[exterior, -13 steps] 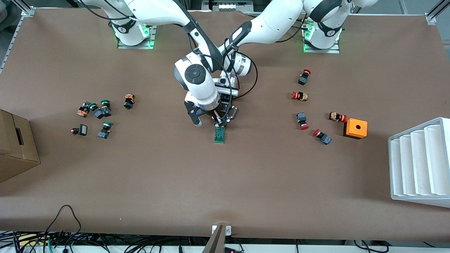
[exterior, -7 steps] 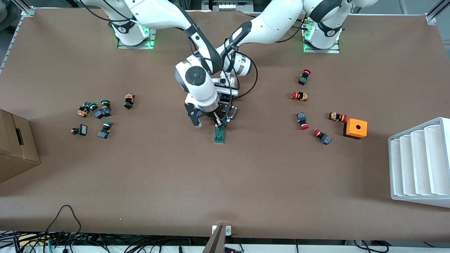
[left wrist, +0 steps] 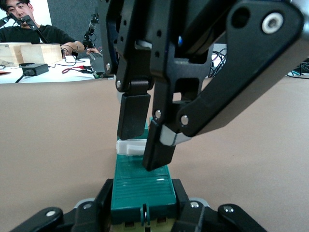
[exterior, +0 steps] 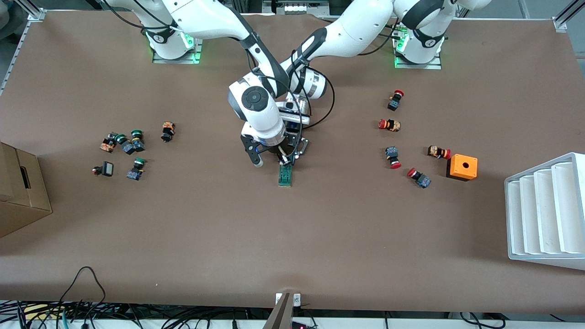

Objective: Close load switch with both arms
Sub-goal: 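Bring the right gripper fingers onto the white lever of the switch, then press the white lever down toward the switch base with the right gripper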

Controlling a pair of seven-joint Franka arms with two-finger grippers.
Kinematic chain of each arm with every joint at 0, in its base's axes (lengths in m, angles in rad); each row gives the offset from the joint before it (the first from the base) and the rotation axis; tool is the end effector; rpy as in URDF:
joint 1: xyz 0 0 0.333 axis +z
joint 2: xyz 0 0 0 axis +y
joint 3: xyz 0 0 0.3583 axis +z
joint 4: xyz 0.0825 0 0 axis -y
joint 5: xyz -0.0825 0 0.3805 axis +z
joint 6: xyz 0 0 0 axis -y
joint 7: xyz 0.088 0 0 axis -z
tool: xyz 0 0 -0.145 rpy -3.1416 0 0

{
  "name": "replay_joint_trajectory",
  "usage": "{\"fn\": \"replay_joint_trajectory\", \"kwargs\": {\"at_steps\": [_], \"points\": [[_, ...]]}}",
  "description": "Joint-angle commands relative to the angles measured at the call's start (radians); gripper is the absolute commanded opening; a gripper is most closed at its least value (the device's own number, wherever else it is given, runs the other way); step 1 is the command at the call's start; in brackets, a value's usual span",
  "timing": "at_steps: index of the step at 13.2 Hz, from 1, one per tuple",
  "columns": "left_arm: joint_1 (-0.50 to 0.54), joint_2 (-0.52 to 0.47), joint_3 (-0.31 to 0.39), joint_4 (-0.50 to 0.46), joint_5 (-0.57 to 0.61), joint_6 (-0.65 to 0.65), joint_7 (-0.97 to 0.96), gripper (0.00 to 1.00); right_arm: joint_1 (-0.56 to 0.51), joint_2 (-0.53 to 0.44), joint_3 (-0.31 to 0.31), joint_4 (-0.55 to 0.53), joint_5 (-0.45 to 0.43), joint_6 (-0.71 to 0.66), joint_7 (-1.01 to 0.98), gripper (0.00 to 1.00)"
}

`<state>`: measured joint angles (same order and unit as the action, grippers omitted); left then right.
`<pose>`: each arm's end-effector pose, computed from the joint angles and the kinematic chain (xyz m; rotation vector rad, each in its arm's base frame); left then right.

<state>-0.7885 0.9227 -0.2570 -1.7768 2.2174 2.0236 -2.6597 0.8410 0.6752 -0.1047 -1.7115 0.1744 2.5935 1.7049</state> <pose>0.4193 -0.5458 0.0712 2.4329 -0.1660 1.7907 0.5313 0.4939 0.2189 -2.5116 1.5023 -0.0471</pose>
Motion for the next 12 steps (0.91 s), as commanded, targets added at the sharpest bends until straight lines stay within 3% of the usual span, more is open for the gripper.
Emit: {"fn": "replay_joint_trajectory", "kwargs": {"at_steps": [1, 12], "points": [[-0.009, 0.047, 0.007, 0.068, 0.039, 0.027, 0.009, 0.44, 0.015, 0.000, -0.013, -0.005, -0.032, 0.013, 0.016, 0.32], [-0.011, 0.045, 0.007, 0.069, 0.039, 0.027, 0.011, 0.44, 0.000, -0.002, -0.020, 0.012, -0.044, 0.013, 0.009, 0.29]]}}
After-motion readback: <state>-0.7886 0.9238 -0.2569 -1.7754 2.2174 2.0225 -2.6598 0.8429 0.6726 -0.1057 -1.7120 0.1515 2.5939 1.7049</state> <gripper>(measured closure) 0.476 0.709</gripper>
